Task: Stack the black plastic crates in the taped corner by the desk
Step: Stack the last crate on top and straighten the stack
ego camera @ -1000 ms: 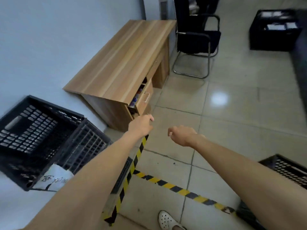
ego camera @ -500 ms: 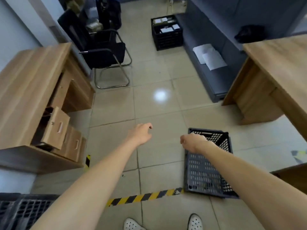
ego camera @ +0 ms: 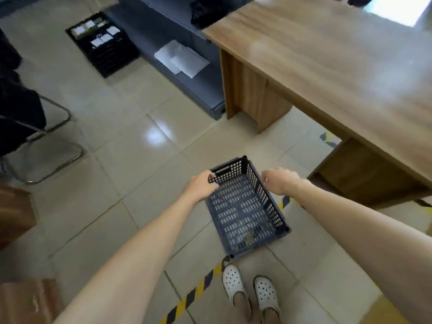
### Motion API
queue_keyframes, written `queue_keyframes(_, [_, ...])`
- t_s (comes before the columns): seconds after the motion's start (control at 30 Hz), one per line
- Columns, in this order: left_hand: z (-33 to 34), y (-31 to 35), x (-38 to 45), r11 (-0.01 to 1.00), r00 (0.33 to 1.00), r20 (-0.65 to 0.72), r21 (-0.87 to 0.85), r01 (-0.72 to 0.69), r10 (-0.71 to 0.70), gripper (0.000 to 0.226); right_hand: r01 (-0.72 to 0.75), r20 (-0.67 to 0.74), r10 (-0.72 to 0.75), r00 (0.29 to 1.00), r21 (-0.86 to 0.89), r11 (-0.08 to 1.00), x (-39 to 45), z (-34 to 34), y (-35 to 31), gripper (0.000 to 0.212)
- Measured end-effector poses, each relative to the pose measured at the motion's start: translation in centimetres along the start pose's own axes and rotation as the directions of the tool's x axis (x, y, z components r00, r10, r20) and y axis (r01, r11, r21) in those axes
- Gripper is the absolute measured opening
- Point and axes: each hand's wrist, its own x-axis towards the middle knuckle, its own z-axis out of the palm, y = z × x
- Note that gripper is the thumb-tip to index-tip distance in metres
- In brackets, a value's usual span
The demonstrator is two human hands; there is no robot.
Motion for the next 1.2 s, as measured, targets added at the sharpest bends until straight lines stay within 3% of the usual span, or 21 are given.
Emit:
queue_keyframes(0.2, [5.2, 2.8, 7.3, 0.974, 0.999, 0.041, -0.223, 0.039, -0.031, 0.04, -0.135, 0.007, 0.136, 0.991, 0.167, 0.977, 5.5, 2.2, 5.0, 0.029])
queue_keyframes(0.53, [14.1, -3.0, 18.7, 0.918, 0.986, -0.005, -0.364, 0.156, -0.169, 0.044, -0.241, 0.078, 0.229, 0.97, 0.266, 0.933, 16.3, 10.9, 11.1, 0.029])
queue_keyframes(0.7, [22.5, -8.6, 20.4, 0.862, 0.959, 0.01, -0.437, 0.258, -0.282, 0.069, -0.263, 0.2, 0.212, 0.957, 0.28, 0.923, 20.5, 20.4, 12.1, 0.034])
queue_keyframes(0.83, [29.1, -14.4, 20.4, 0.787, 0.905, 0.069, -0.469, 0.4, -0.419, 0.088, -0.337, 0.167, 0.3, 0.939, 0.286, 0.897, 22.7, 28.3, 13.5, 0.038])
queue_keyframes(1.03, [35.8, -18.6, 22.2, 0.643, 0.827, 0.203, -0.541, 0.541, -0.525, 0.071, -0.461, 0.26, 0.384, 0.886, 0.402, 0.791, 26.0, 34.7, 16.2, 0.05])
queue_keyframes(1.1, [37.2, -19.4, 23.1, 0.596, 0.804, 0.214, -0.573, 0.563, -0.554, 0.073, -0.478, 0.295, 0.38, 0.876, 0.435, 0.763, 26.9, 36.2, 16.5, 0.051])
queue_keyframes(1.2, [38.3, -20.9, 24.4, 0.514, 0.774, 0.189, -0.649, 0.56, -0.605, 0.055, -0.465, 0.255, 0.389, 0.885, 0.45, 0.762, 28.0, 38.0, 16.6, 0.043])
